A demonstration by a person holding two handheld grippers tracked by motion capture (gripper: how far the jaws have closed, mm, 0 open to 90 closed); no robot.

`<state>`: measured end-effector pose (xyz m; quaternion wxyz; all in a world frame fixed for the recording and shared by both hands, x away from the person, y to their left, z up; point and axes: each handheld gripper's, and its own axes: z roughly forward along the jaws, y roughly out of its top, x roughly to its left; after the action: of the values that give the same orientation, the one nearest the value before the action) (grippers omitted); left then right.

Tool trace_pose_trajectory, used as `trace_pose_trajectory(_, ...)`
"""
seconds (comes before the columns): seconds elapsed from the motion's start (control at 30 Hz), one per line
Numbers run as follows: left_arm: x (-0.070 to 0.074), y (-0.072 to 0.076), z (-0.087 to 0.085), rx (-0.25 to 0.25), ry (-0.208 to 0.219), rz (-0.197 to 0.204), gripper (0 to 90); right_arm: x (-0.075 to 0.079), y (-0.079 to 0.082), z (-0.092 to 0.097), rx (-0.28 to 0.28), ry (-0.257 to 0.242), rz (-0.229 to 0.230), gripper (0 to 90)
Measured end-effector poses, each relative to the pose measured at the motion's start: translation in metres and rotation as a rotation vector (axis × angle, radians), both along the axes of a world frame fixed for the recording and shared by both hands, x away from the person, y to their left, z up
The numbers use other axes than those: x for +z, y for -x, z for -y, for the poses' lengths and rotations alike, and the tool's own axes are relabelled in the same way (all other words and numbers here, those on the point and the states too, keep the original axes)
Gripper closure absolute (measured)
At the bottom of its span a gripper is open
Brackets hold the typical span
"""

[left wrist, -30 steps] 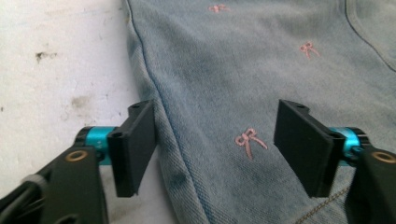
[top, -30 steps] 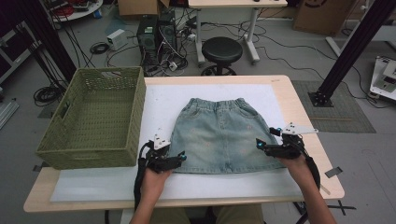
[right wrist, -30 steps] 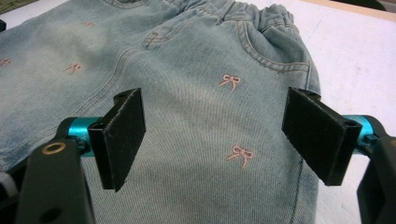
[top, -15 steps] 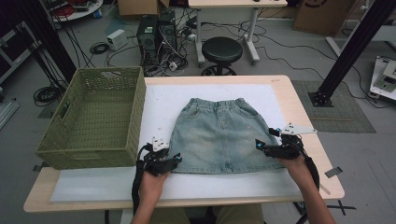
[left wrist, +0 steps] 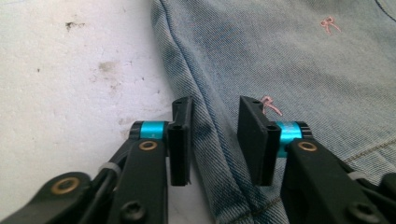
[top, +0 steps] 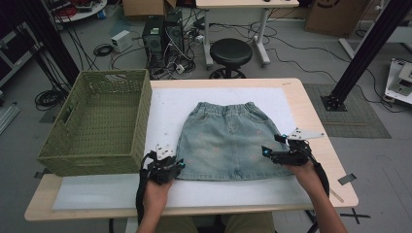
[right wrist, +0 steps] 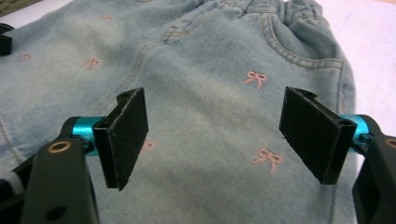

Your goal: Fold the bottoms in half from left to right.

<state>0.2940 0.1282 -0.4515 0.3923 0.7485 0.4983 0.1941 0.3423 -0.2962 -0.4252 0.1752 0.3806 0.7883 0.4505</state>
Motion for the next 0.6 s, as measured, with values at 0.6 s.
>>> trace_pose_trajectory(0.6, -0.001, 0.002, 0.001, -0.040, -0.001, 0.017, 84.1, 0.006, -0.023, -0.062, 0.128, -0.016, -0.075, 21.2)
